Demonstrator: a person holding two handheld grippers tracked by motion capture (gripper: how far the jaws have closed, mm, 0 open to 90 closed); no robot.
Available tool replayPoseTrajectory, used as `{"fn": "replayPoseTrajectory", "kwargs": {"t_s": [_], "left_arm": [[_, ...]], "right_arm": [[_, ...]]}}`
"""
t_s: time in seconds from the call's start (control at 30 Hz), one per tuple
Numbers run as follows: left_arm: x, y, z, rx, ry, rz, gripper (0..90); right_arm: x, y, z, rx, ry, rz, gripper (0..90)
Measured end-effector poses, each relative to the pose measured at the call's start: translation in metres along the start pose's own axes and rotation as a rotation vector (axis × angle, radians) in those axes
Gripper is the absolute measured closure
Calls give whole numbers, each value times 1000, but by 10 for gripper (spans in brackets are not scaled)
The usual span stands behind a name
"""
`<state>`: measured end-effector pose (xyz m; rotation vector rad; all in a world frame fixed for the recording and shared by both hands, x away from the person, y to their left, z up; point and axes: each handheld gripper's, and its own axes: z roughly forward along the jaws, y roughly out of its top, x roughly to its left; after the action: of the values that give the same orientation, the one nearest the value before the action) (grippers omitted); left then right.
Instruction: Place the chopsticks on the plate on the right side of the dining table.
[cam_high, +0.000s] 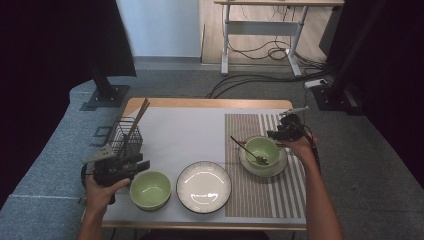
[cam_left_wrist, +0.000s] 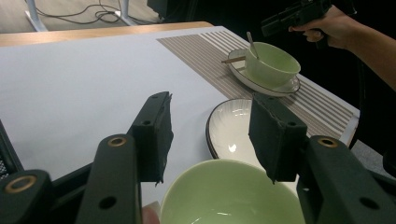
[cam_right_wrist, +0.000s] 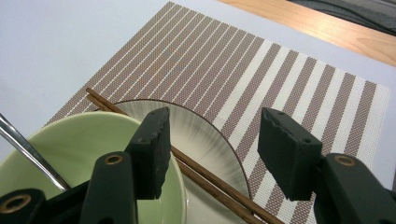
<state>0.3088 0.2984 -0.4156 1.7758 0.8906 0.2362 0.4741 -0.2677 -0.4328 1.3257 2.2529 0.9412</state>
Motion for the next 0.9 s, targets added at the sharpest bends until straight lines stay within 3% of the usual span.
{"fn": "replayPoseTrajectory", "kwargs": {"t_s": [0.57,0.9], "left_arm": [[0,0,1,-2,-6,-1,492],[-1,-1,2,1,-13,0,492]], "right_arm": [[9,-8,-14,-58,-6,-21,443],[13,-22,-29,-110,1,-2,443]]}}
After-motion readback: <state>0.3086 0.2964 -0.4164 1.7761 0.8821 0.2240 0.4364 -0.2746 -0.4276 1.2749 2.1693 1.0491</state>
